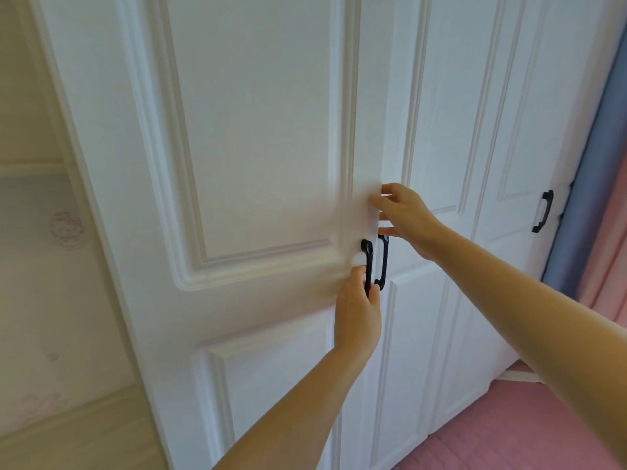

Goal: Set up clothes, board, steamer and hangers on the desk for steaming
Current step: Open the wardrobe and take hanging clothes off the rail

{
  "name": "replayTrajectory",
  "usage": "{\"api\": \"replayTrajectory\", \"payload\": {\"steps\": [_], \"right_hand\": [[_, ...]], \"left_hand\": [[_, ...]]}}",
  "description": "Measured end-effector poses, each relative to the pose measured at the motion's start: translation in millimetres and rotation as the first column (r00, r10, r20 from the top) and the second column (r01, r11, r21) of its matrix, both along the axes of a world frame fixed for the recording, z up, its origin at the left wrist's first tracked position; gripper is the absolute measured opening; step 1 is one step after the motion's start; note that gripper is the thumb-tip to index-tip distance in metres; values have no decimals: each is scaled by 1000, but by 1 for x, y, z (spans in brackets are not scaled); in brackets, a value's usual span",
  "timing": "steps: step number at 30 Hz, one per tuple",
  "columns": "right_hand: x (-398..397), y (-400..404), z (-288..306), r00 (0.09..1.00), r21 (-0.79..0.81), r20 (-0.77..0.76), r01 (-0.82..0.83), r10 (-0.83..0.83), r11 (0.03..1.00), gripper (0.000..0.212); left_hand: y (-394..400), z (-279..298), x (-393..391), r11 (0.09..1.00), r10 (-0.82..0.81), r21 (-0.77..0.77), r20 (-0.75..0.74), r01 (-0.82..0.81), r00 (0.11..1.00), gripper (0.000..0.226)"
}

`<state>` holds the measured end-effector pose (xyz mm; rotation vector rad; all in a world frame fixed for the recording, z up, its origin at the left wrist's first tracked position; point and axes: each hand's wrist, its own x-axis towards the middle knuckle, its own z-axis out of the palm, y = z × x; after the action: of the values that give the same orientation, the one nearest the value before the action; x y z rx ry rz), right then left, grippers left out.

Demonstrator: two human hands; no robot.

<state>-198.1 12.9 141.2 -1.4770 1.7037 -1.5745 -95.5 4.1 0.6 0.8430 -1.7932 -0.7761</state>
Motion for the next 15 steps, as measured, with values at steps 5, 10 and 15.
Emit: {"api": "replayTrajectory", "payload": {"steps": [5, 10, 15], "right_hand": [[3, 24, -1, 1000, -13, 23, -11, 11, 1000, 30], [8, 63, -6, 999, -37, -14, 37, -38, 999, 31], [24, 109, -12, 992, -100, -42, 116, -121, 988, 30]], "left_hand": [[21, 1, 5, 1000, 12, -16, 22, -11, 1000, 25], [53, 0, 15, 999, 21, -35, 7, -21, 1000, 17], [94, -4, 32, 999, -36, -7, -19, 36, 999, 10]]}}
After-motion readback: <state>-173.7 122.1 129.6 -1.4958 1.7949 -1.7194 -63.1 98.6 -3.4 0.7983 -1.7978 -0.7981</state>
